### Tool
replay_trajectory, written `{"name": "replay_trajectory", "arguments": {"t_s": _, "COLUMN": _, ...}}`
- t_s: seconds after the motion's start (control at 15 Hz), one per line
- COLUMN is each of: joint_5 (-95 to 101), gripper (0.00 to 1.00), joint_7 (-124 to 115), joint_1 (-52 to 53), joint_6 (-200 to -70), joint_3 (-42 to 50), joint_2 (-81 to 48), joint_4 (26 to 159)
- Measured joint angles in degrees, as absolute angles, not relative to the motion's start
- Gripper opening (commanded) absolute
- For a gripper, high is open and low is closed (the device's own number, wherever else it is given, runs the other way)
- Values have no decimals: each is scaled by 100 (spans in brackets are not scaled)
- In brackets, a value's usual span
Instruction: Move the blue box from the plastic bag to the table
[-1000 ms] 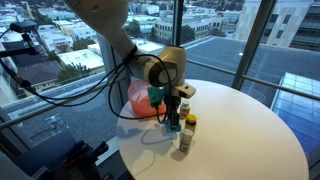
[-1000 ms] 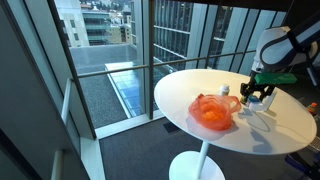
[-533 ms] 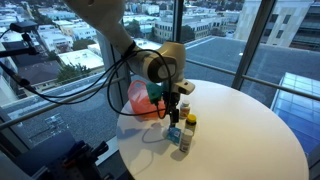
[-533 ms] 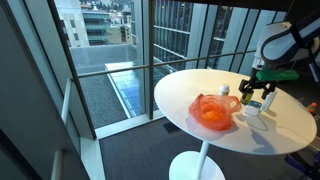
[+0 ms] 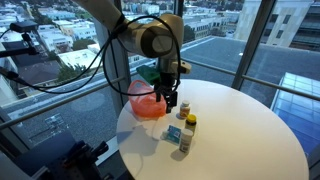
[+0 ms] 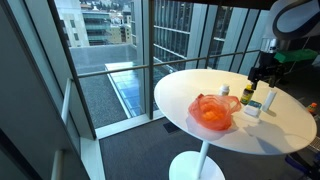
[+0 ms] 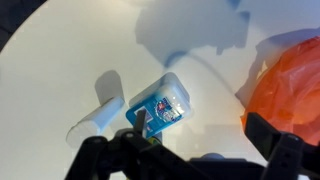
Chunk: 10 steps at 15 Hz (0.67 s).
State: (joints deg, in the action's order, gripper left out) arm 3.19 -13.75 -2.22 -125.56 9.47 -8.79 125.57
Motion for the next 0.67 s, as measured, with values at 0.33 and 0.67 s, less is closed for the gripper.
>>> {"name": "replay_trajectory", "arguments": {"t_s": 0.33, "joint_5": 557, "gripper": 100, "joint_7": -849, "joint_1": -224, "joint_6": -12089, "joint_3": 839, "joint_2": -6, "joint_4": 12817}}
{"name": "replay_trajectory", "arguments": {"t_s": 0.67, "joint_5": 708, "gripper": 100, "joint_7": -844, "joint_1": -226, "joint_6": -11913, "joint_3": 698, "joint_2": 832, "joint_4": 13138}}
